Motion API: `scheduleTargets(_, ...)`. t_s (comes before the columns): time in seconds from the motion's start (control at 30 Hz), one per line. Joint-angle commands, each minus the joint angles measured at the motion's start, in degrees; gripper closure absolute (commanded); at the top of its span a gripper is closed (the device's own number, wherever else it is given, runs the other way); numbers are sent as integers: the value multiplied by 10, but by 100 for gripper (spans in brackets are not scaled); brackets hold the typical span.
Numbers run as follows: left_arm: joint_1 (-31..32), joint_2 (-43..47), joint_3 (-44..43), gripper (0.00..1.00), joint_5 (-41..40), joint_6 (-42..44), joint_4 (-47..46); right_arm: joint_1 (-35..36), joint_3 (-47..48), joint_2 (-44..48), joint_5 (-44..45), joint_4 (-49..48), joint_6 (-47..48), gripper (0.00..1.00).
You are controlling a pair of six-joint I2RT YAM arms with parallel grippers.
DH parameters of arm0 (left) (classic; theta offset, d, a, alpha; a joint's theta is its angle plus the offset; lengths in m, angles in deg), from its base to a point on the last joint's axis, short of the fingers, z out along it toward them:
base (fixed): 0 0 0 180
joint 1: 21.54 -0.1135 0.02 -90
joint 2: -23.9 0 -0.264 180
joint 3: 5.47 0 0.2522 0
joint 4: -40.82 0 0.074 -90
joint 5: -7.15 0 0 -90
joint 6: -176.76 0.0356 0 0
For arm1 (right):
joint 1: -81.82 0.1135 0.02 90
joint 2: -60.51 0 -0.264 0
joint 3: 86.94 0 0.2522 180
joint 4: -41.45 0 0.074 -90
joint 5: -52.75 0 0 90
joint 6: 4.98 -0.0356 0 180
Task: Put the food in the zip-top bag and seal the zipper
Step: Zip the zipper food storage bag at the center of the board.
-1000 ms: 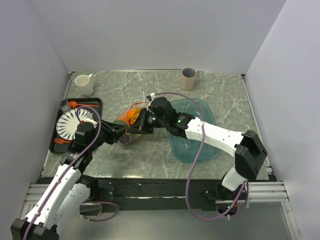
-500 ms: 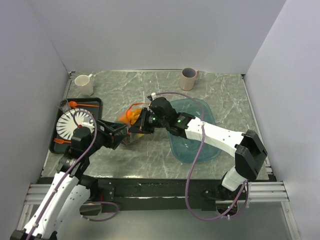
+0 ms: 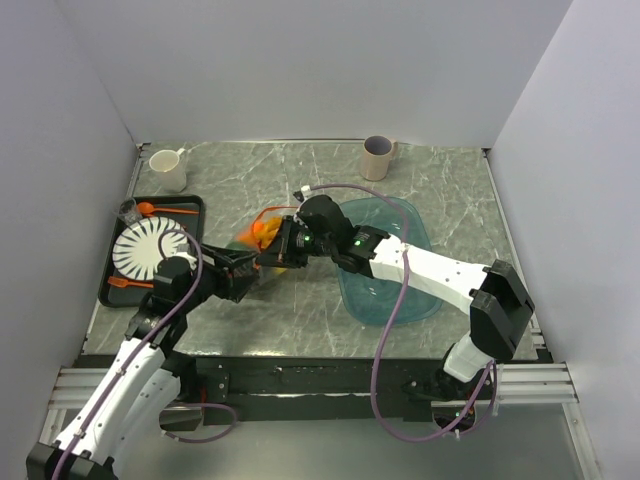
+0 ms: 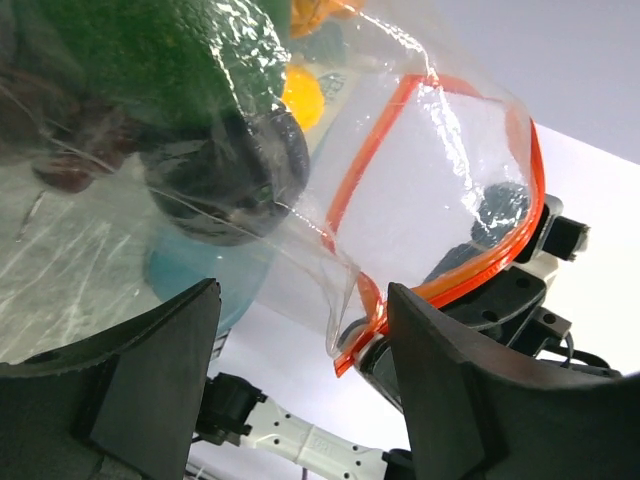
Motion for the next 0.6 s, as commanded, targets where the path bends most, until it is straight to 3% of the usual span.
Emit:
scheduleTargets(0.0, 7, -12, 3, 28, 4, -26, -81, 6, 16, 28, -9, -38, 8, 100)
scheduleTargets(0.23, 24, -39, 8, 38, -9, -45, -128, 12, 14, 25, -13, -31, 12, 100)
scheduleTargets(0.57, 30, -39, -7, 94, -22, -34, -88, 15, 15, 32, 17, 2, 24, 100)
